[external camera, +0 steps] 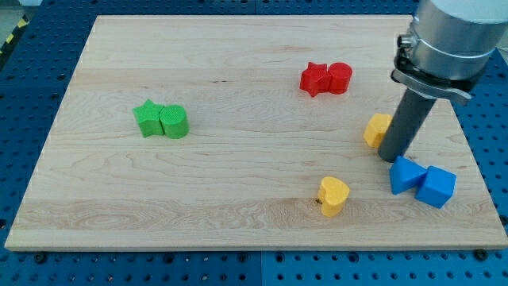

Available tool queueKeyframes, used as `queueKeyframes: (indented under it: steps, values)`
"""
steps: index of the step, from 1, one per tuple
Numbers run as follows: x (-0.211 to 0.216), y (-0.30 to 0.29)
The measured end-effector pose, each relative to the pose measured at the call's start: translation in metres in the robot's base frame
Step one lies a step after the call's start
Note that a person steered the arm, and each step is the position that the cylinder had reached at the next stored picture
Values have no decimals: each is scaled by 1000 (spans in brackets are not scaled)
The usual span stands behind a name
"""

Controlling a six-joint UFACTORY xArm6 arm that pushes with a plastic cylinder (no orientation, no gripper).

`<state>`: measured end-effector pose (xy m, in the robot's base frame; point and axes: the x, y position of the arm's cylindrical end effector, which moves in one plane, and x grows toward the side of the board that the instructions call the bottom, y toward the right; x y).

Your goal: Take the yellow hexagon towards the red blocks

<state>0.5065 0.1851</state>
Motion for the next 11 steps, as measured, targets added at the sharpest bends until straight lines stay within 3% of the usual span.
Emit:
queueKeyframes:
  steps: [1,3,7,9,11]
  values:
    - [4,13]
    - [-29,17]
    - [-34,12]
    - [-29,-46]
    - [-25,-66]
